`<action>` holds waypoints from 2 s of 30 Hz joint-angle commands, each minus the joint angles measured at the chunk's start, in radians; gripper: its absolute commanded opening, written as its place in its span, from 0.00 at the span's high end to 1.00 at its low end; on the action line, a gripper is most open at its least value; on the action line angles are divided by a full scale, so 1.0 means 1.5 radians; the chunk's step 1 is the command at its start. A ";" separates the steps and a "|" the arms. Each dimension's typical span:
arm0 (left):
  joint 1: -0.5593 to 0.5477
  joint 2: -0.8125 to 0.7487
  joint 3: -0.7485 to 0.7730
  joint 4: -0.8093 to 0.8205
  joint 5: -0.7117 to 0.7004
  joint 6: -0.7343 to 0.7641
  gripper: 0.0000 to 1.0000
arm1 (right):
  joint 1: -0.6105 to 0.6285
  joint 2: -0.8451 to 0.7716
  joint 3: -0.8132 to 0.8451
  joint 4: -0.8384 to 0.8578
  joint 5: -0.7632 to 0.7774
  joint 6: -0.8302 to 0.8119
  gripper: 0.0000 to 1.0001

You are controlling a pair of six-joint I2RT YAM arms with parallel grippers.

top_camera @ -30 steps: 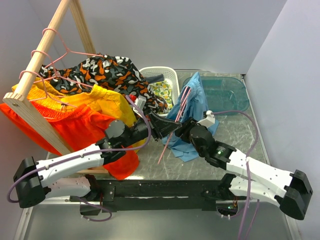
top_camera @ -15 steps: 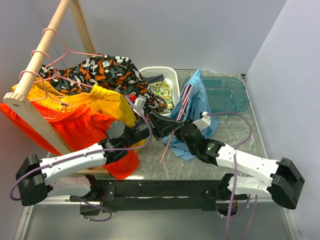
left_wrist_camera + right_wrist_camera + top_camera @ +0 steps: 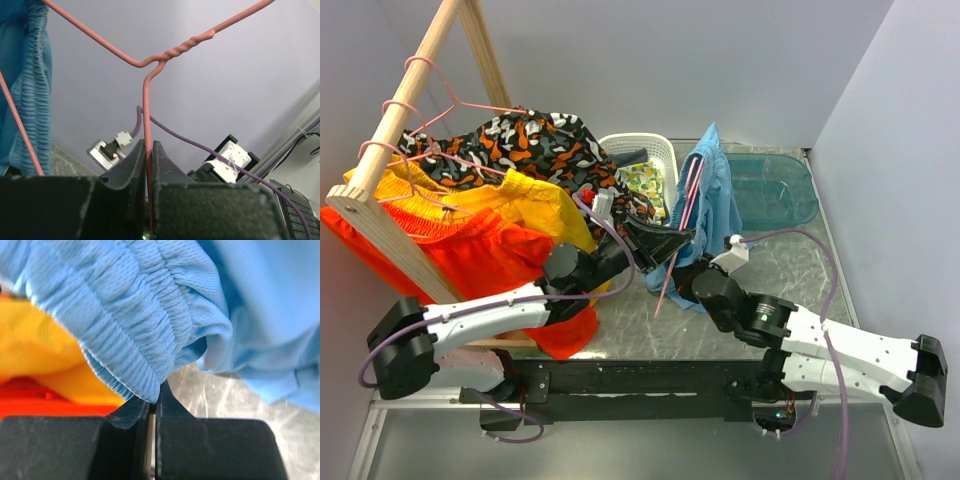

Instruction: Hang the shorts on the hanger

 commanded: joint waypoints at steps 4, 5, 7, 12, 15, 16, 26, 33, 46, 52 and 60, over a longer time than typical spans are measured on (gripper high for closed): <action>0.000 0.051 0.074 0.176 -0.047 0.047 0.99 | 0.092 -0.040 0.043 -0.134 0.011 -0.040 1.00; 0.000 0.057 0.083 0.181 -0.050 0.049 0.99 | 0.111 -0.042 0.046 -0.140 0.010 -0.041 1.00; 0.001 0.074 0.090 0.188 -0.056 0.053 0.99 | 0.135 -0.041 0.061 -0.173 0.027 -0.028 1.00; 0.012 0.104 0.104 0.203 -0.056 0.053 0.99 | 0.196 -0.036 0.105 -0.240 0.050 -0.004 1.00; 0.024 0.116 0.105 0.220 -0.056 0.051 0.99 | 0.218 -0.032 0.123 -0.259 0.045 0.002 1.00; 0.028 0.121 0.105 0.225 -0.056 0.047 0.99 | 0.223 -0.031 0.127 -0.267 0.046 0.004 1.00; 0.073 0.172 0.132 0.256 -0.046 0.013 0.99 | 0.262 -0.026 0.150 -0.293 0.033 0.009 1.00; 0.085 0.190 0.120 0.259 -0.033 -0.001 0.99 | 0.275 -0.049 0.167 -0.344 0.053 0.058 1.00; 0.068 0.196 0.067 0.239 -0.020 0.004 0.99 | 0.274 -0.056 0.259 -0.361 0.080 0.024 1.00; 0.058 0.178 0.065 0.176 0.024 -0.032 0.99 | 0.232 -0.063 0.307 -0.436 0.122 0.031 1.00; 0.051 0.110 0.100 -0.093 0.068 -0.080 0.99 | 0.013 -0.114 0.272 -0.315 -0.054 -0.149 0.97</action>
